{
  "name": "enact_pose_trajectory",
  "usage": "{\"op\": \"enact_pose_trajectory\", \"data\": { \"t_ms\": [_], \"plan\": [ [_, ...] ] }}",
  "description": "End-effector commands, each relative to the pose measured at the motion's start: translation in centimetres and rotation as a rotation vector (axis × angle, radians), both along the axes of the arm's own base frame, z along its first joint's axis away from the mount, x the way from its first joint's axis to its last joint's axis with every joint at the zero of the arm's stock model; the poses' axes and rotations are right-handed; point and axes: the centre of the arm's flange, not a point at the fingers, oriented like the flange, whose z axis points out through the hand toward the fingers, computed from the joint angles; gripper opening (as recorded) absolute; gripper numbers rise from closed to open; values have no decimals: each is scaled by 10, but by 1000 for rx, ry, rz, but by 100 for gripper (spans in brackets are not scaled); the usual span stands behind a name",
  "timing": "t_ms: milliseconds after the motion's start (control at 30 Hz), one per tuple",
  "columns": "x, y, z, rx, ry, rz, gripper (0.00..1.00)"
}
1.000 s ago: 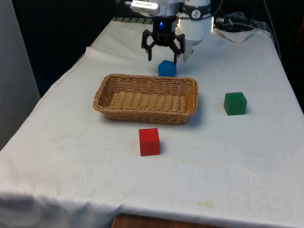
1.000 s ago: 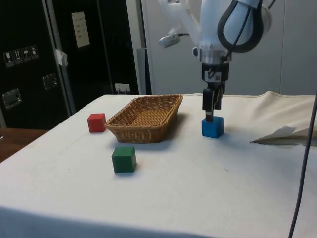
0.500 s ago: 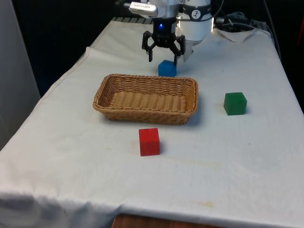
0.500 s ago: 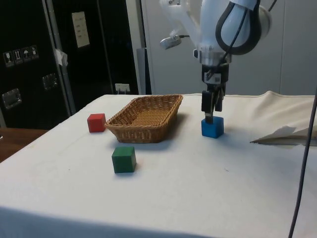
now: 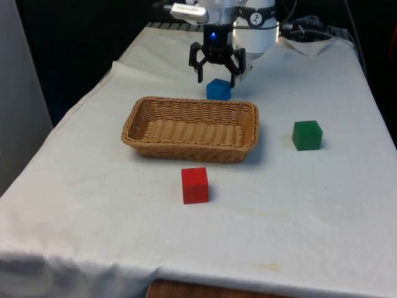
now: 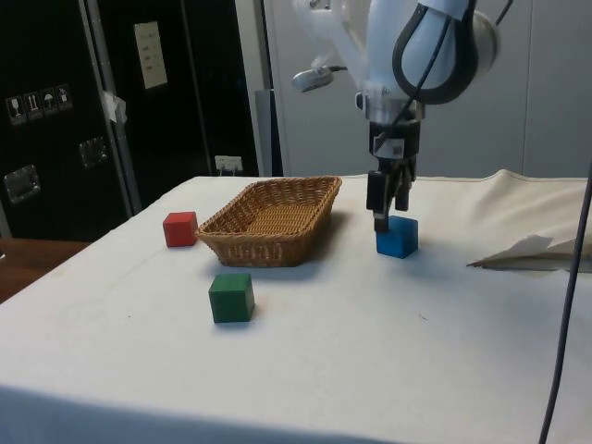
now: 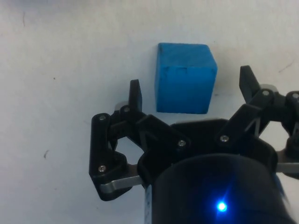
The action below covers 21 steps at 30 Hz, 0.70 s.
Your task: Pick up exactly two blocks and place them into the basket.
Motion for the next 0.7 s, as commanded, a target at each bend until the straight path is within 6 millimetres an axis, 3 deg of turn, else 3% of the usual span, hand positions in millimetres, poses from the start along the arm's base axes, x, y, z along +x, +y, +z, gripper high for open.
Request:
{"op": "enact_pose_trajectory", "data": {
  "t_ms": [0, 667],
  "plan": [
    [-3, 7, 5, 23, -17, -3, 100],
    [-8, 8, -10, 15, 15, -37, 100]
  ]
}}
